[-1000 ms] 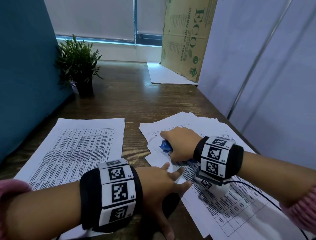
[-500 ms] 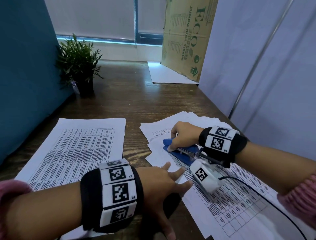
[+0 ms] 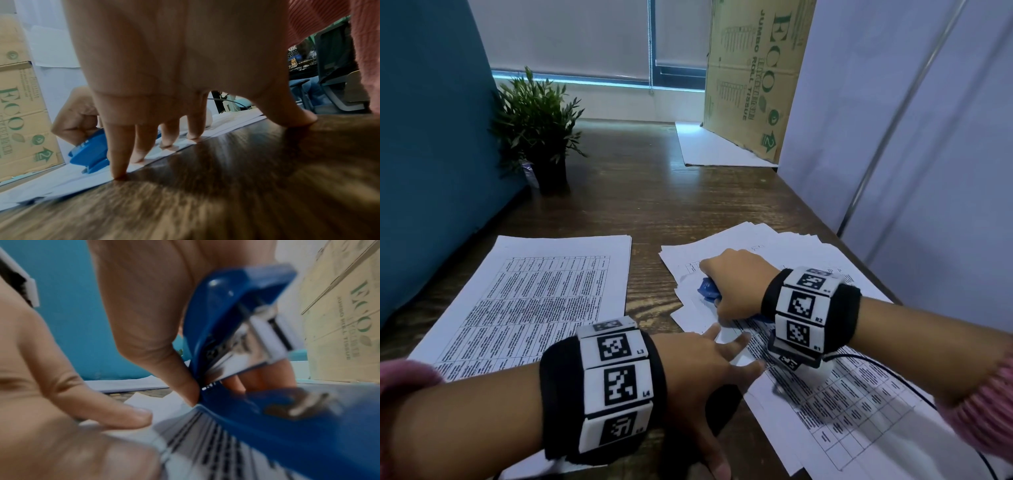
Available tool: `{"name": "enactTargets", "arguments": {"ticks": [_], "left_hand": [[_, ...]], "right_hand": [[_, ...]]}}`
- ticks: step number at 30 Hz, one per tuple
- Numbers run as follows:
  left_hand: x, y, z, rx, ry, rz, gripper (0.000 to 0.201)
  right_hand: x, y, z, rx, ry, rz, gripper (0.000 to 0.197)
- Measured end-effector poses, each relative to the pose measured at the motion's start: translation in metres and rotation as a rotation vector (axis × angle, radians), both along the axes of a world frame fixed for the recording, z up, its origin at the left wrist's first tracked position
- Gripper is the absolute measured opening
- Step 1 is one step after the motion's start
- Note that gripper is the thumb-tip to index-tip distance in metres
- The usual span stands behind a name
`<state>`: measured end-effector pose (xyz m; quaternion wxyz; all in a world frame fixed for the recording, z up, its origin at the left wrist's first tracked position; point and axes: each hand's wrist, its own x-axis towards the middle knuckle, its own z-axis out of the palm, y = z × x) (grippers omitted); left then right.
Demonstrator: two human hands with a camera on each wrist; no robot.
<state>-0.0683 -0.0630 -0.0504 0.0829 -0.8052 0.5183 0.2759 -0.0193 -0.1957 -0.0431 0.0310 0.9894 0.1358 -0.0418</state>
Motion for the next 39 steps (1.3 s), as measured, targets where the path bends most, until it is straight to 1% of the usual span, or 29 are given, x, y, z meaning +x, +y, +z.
{"name": "enactTargets", "arguments": {"ticks": [2,4,6,9,16,19,21,25,28,32,35,39], "left_hand": [[0.0,-0.002,-0.002,0.01,-0.031,-0.002,0.111],[0.0,-0.002,-0.002,0.009,-0.05,-0.003,0.11],[-0.001,-0.002,-0.003,-0.006,-0.048,0.002,0.11],[-0.001,-0.003,-0.001,-0.009,-0.035,0.001,0.109],[0.0,-0.004,-0.002,-0.007,-0.044,0.004,0.11],[0.0,-0.004,-0.002,-0.017,-0.044,0.013,0.109],[0.0,-0.004,-0.003,-0.02,-0.048,0.006,0.109],[0.001,-0.004,-0.006,-0.016,-0.061,0.009,0.11],[0.001,-0.003,-0.007,-0.015,-0.061,0.018,0.111],[-0.001,-0.003,-0.004,-0.013,-0.044,0.032,0.111],[-0.002,-0.004,-0.004,-0.009,-0.049,0.039,0.111],[-0.003,-0.003,-0.006,-0.015,-0.068,0.04,0.111]], "right_hand": [[0.001,-0.003,-0.001,0.039,0.019,-0.018,0.032],[0.004,-0.008,0.0,0.123,0.064,-0.07,0.023],[0.008,-0.012,0.002,0.199,0.113,-0.121,0.021],[0.013,-0.014,0.002,0.274,0.167,-0.172,0.022],[0.022,-0.017,0.001,0.372,0.243,-0.282,0.033],[0.023,-0.019,0.0,0.403,0.27,-0.307,0.029],[0.024,-0.021,0.0,0.458,0.292,-0.341,0.027],[0.027,-0.03,0.003,0.556,0.372,-0.423,0.029],[0.027,-0.038,0.003,0.598,0.432,-0.412,0.027],[0.02,-0.048,0.008,0.512,0.398,-0.305,0.021],[0.015,-0.057,0.016,0.365,0.309,-0.248,0.026],[0.012,-0.071,0.017,0.126,0.14,-0.229,0.033]]}}
